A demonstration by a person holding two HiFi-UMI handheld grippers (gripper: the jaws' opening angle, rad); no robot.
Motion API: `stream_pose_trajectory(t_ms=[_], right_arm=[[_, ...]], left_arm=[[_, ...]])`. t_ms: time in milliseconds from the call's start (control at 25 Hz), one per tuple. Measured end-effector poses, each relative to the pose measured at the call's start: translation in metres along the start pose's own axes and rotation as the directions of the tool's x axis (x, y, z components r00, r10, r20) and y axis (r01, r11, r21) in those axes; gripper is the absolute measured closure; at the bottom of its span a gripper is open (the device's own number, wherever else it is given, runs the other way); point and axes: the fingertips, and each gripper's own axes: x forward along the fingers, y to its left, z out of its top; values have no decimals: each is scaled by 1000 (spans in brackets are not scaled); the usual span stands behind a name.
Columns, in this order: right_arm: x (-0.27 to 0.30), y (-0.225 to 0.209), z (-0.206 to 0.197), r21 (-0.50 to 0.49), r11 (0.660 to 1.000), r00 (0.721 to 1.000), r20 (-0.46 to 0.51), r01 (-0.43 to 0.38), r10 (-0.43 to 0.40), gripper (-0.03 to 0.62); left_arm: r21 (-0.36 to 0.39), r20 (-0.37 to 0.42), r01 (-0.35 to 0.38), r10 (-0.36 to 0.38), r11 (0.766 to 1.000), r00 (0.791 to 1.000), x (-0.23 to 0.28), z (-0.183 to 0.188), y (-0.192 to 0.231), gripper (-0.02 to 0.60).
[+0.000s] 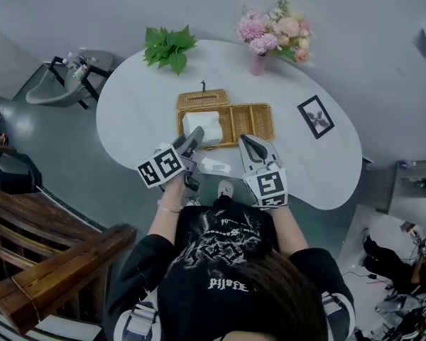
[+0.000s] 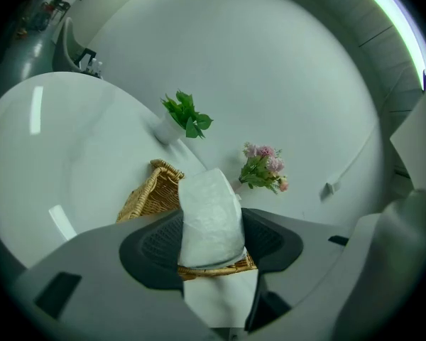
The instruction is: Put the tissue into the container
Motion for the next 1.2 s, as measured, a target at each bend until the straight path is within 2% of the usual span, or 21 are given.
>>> stream_pose_trajectory(t_ms=[280,560,800,1000,1200], right_arm=[[4,-7,-2,11,1000,1000,-5,-14,15,569],[5,-16,-6,-3,1000,1000,-17,-15,15,569],[9,-18,-5,-9,999,999,-13,-36,36,569],[14,-18,-5,-15,999,999,-15,-52,52,569],[17,-16,-3,-31,998,998,-15,-63,62,569]], left_arm=[[23,-56,-56,57,998,997,18,-2,-2,321],[35,-77,-101,104,994,992,32,-7,2,321],[121,-97,-153,165,981,982,38,-9,2,321],[249,-111,-190,223,950,968,43,-17,0,321],[312,-107,-219,263,925,959,47,-25,4,321]])
